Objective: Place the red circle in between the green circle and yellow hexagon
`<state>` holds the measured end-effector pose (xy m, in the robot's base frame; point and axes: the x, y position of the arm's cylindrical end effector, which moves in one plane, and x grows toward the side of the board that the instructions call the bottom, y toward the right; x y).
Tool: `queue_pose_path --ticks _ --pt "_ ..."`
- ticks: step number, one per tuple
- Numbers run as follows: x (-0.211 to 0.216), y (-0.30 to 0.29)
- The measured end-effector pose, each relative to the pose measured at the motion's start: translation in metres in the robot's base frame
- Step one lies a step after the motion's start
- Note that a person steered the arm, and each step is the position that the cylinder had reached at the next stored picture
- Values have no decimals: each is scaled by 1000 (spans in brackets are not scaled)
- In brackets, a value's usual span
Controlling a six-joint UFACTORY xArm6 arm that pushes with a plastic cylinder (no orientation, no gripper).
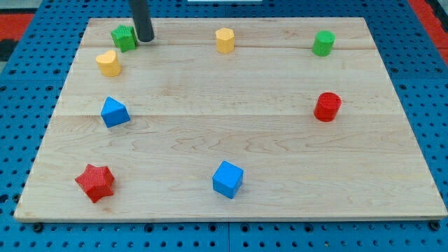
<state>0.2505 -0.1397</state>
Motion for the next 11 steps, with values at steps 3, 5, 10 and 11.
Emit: queue_pose_path --ticks 3,5,10,11 --pt "120 98" --pt "248 174" --pt "243 355" --pt "225 323"
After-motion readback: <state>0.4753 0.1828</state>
